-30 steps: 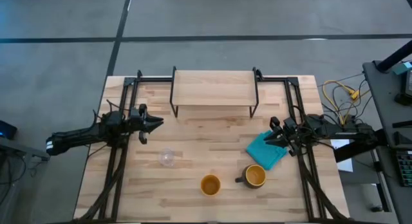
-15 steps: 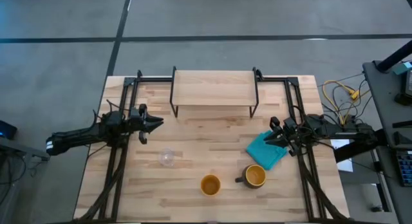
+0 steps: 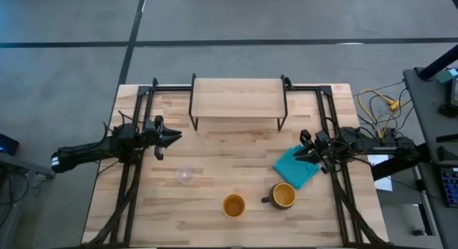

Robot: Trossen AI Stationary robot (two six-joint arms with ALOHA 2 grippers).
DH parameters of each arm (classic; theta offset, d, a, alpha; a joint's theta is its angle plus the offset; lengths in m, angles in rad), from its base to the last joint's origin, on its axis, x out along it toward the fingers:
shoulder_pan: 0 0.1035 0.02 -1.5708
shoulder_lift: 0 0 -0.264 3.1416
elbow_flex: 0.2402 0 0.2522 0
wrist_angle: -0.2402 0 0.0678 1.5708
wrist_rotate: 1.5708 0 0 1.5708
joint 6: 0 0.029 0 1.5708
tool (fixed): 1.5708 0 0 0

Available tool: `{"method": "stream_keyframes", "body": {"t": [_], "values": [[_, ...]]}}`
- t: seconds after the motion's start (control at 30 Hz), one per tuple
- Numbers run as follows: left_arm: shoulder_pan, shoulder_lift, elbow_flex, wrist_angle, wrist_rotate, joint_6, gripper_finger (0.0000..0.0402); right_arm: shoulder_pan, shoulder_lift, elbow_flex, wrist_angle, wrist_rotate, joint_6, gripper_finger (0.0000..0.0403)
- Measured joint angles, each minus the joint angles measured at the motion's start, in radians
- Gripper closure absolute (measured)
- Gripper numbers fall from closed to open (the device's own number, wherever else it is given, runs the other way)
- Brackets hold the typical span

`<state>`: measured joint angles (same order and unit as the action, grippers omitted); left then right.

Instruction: Stack small to large cups/mugs on shelf

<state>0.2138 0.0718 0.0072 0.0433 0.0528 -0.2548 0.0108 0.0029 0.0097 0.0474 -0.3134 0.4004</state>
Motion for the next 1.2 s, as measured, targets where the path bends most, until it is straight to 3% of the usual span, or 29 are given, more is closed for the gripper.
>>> {"method": "stream_keyframes", "body": {"t": [0.4,0.7,0.83,0.97,1.2], "values": [[0.0,0.0,0.0,0.0,0.0,0.0,0.0345,0.0,0.0,0.0,0.001,0.0,0.016,0.0328],[0.0,0.0,0.0,0.0,0.0,0.0,0.0345,0.0,0.0,0.0,0.055,0.0,0.343,0.033],[0.0,0.0,0.0,0.0,0.0,0.0,0.0345,0.0,0.0,0.0,0.061,0.011,0.392,0.0326],[0.0,0.0,0.001,0.013,0.004,-0.044,0.0345,0.0,0.0,0.0,0.062,0.194,0.458,0.0328],[-0.001,0.025,0.114,-0.01,0.156,-0.158,0.0345,0.0,0.0,0.0,0.062,0.397,0.535,0.0334]]}}
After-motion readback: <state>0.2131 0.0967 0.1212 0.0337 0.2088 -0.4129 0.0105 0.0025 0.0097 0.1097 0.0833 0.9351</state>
